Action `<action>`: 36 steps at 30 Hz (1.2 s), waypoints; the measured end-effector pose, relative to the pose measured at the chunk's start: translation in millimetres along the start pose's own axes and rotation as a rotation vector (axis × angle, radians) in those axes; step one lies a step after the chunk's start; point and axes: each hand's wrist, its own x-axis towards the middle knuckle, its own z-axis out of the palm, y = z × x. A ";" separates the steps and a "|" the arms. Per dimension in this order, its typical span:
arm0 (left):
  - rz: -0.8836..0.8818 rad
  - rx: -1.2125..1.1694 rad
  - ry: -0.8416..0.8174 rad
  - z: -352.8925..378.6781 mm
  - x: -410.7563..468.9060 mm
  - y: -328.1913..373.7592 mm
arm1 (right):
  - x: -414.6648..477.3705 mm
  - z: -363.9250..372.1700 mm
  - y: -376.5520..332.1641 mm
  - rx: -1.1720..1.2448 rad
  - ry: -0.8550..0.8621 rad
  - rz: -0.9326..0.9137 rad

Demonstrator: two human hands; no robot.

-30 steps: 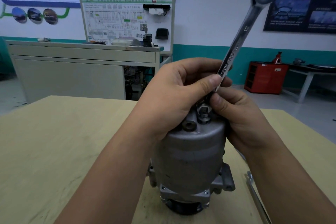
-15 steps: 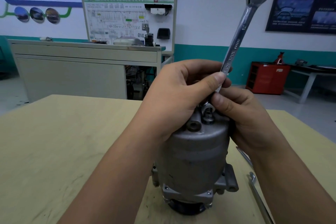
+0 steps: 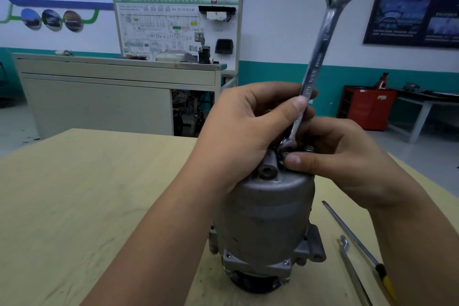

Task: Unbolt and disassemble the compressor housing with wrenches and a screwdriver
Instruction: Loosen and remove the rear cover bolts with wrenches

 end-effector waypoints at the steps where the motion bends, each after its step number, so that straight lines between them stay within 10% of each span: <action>1: 0.004 -0.005 -0.010 0.8 -0.6 0.0 | -0.1 0.9 -0.3 0.025 0.002 -0.011; 14: 0.055 0.027 0.003 1.7 -1.5 2.3 | -4.1 3.8 -24.7 -0.342 0.067 0.078; 36: 0.053 -0.045 0.043 2.3 -1.1 3.0 | -3.0 9.1 -21.9 -0.219 0.094 0.022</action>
